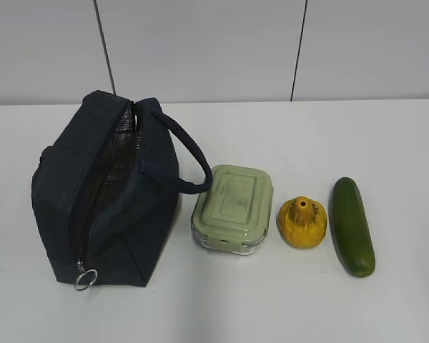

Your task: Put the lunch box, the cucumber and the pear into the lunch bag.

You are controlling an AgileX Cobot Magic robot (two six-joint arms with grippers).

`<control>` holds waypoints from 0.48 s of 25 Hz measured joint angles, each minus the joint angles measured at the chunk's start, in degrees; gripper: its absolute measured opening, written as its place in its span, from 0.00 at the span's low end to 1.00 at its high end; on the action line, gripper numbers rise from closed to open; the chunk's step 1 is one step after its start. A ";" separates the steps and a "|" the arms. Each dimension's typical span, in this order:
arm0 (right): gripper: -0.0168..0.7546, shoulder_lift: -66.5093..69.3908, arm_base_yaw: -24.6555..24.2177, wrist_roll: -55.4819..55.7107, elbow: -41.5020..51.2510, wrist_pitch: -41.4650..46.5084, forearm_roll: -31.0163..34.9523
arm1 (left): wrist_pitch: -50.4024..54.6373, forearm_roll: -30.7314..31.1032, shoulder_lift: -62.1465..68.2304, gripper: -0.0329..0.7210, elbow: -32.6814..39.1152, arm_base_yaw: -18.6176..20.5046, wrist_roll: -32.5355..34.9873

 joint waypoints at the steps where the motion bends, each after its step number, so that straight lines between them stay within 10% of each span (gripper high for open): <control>1: 0.56 0.00 0.00 0.00 0.00 0.00 0.00 | 0.00 0.00 0.00 0.36 0.00 0.00 0.00; 12: 0.56 0.00 0.00 0.00 0.00 0.00 0.00 | 0.00 0.00 0.00 0.36 0.00 0.00 0.00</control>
